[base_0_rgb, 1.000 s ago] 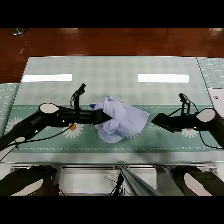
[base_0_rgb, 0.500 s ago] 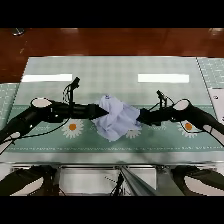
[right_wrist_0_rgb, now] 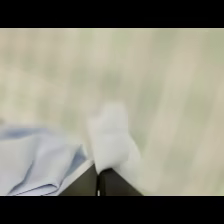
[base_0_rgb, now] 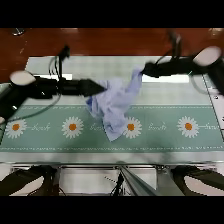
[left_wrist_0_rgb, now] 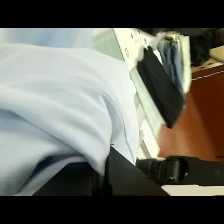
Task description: Fold the shirts.
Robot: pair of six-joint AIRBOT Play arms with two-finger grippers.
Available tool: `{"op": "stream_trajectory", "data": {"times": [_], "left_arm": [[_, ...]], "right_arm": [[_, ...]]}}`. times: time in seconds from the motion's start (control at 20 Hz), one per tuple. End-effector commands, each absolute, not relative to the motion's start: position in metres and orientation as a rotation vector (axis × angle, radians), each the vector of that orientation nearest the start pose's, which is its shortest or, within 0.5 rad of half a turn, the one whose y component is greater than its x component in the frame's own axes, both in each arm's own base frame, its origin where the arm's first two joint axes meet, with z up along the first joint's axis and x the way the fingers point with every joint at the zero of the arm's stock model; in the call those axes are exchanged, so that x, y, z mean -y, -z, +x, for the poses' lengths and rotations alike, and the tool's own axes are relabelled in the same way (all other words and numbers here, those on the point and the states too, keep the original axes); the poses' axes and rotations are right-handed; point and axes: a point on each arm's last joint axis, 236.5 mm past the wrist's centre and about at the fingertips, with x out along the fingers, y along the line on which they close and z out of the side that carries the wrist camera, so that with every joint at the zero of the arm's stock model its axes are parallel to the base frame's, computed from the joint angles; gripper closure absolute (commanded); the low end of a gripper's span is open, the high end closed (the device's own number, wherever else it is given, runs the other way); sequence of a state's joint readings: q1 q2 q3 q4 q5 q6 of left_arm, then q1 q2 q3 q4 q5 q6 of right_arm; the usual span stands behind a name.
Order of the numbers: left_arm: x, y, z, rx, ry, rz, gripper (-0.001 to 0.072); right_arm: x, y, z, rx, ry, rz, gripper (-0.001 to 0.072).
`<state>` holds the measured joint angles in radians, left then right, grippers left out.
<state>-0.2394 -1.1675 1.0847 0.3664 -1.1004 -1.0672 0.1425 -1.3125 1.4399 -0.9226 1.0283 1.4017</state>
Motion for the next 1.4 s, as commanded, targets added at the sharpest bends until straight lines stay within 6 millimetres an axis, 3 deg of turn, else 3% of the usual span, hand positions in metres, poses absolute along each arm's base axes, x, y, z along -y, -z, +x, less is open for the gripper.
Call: {"op": "stream_trajectory", "data": {"times": [0.0,0.1,0.2,0.3,0.4,0.5,0.6,0.7,0.85,1.0,1.1,1.25,1.35], "left_arm": [[0.237,-0.280,0.374,-0.680,0.803,-0.324,0.0684],[0.206,-0.372,0.371,-0.481,0.691,-0.232,0.0684],[0.182,-0.442,0.343,-0.326,0.640,-0.156,0.0684],[0.172,-0.482,0.308,-0.224,0.640,-0.125,0.0684],[0.166,-0.487,0.279,-0.214,0.646,-0.115,0.0684],[0.164,-0.467,0.258,-0.281,0.651,-0.130,0.0683],[0.175,-0.439,0.239,-0.381,0.718,-0.145,0.0683],[0.197,-0.412,0.222,-0.496,0.836,-0.178,0.0683],[0.225,-0.365,0.204,-0.674,0.961,-0.162,0.0683],[0.249,-0.305,0.183,-0.870,1.051,-0.110,0.0683],[0.259,-0.253,0.190,-0.980,1.018,-0.074,0.0682],[0.267,-0.166,0.229,-1.092,0.888,-0.102,0.0682],[0.271,-0.120,0.274,-1.066,0.778,-0.161,0.0682]], "right_arm": [[-0.146,-0.355,0.434,-0.475,-0.494,0.127,0.0691],[-0.133,-0.435,0.394,-0.303,-0.475,0.064,0.0691],[-0.121,-0.486,0.348,-0.151,-0.453,0.032,0.0691],[-0.103,-0.514,0.301,-0.067,-0.404,-0.010,0.0691],[-0.083,-0.539,0.255,0.021,-0.342,-0.048,0.0691],[-0.064,-0.550,0.216,0.069,-0.279,-0.076,0.0691],[-0.055,-0.546,0.188,0.056,-0.254,-0.090,0.0691],[-0.054,-0.527,0.176,-0.019,-0.262,-0.102,0.0691],[-0.048,-0.482,0.180,-0.176,-0.241,-0.094,0.0691],[-0.037,-0.414,0.195,-0.373,-0.184,-0.066,0.0691],[-0.027,-0.361,0.210,-0.509,-0.127,-0.048,0.0691],[-0.010,-0.278,0.241,-0.704,-0.033,-0.055,0.0691],[0.004,-0.224,0.269,-0.793,0.050,-0.073,0.0693]]}}
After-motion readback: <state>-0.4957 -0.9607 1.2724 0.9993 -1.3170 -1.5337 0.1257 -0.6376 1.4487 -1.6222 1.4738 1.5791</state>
